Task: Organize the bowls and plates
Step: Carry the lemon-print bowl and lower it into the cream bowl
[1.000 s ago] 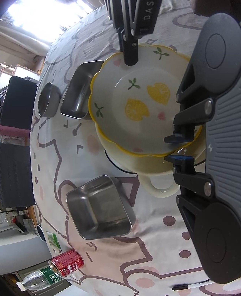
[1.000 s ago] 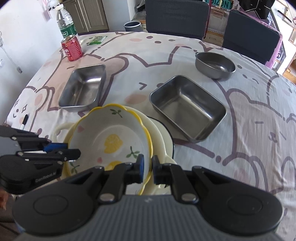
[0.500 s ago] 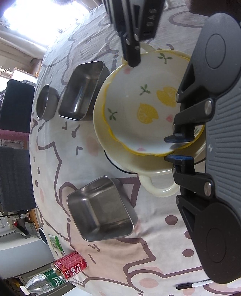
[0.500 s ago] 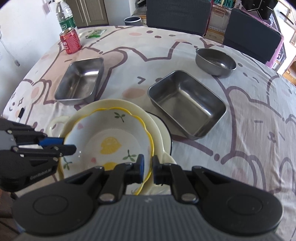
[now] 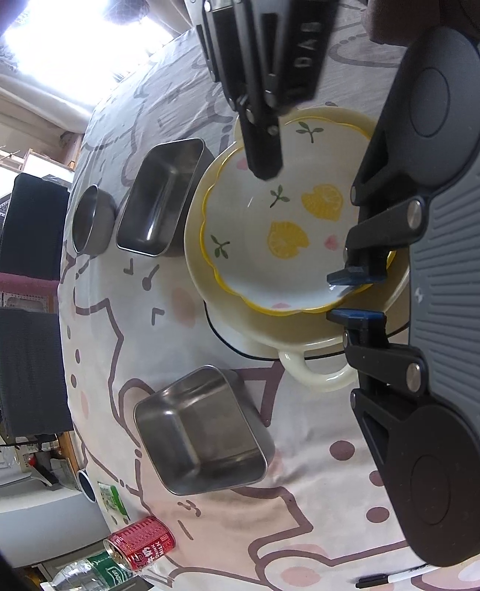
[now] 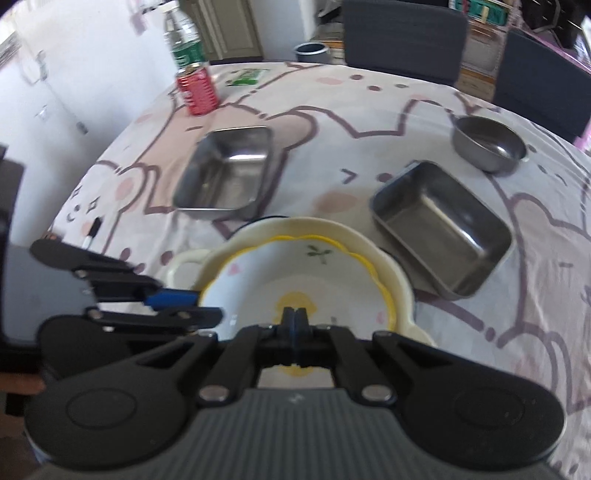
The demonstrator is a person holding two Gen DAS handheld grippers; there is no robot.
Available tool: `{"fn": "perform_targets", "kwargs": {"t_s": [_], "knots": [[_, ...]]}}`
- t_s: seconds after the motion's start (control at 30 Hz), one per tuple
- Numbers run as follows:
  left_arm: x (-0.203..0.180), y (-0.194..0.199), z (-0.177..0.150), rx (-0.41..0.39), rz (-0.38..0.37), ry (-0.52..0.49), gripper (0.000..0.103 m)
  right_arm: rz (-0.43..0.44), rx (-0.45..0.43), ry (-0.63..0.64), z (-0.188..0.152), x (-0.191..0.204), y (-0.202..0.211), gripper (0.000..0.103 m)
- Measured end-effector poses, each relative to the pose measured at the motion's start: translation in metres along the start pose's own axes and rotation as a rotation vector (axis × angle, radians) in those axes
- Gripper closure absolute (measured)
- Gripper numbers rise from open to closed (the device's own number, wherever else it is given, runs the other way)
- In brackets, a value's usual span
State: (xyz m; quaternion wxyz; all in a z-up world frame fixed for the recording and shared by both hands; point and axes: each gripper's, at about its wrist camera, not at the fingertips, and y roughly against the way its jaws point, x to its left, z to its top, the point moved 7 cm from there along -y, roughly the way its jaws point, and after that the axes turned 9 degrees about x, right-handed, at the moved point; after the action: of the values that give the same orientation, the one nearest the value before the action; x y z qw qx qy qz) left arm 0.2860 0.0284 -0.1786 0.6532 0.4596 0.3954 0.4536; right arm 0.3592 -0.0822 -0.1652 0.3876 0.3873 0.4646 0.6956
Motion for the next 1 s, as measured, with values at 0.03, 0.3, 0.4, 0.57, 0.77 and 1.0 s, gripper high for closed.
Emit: {"fn": "perform_targets", "kwargs": {"t_s": [0.03,0.3,0.4,0.57,0.77,1.0], "knots": [[0.000,0.000,0.000,0.000,0.003,-0.003,0.089,-0.001,0.001,-0.012,0.000,-0.004,0.000,0.103],[-0.001,0.000,0.001,-0.002,0.015,-0.027,0.089,-0.025,-0.019,-0.100,-0.005,-0.035,0.006,0.096],[0.000,0.000,0.002,-0.002,0.013,-0.030,0.089,-0.031,-0.013,-0.123,-0.008,-0.044,0.006,0.086],[0.000,-0.001,0.002,-0.003,0.020,-0.034,0.088,-0.074,0.007,-0.137,-0.012,-0.053,0.002,0.072],[0.001,0.000,0.002,-0.003,0.018,-0.028,0.088,-0.045,0.075,-0.105,-0.019,-0.052,-0.013,0.082],[0.008,0.000,0.005,-0.005,0.041,-0.015,0.089,-0.032,0.085,-0.086,-0.019,-0.048,-0.019,0.084]]}}
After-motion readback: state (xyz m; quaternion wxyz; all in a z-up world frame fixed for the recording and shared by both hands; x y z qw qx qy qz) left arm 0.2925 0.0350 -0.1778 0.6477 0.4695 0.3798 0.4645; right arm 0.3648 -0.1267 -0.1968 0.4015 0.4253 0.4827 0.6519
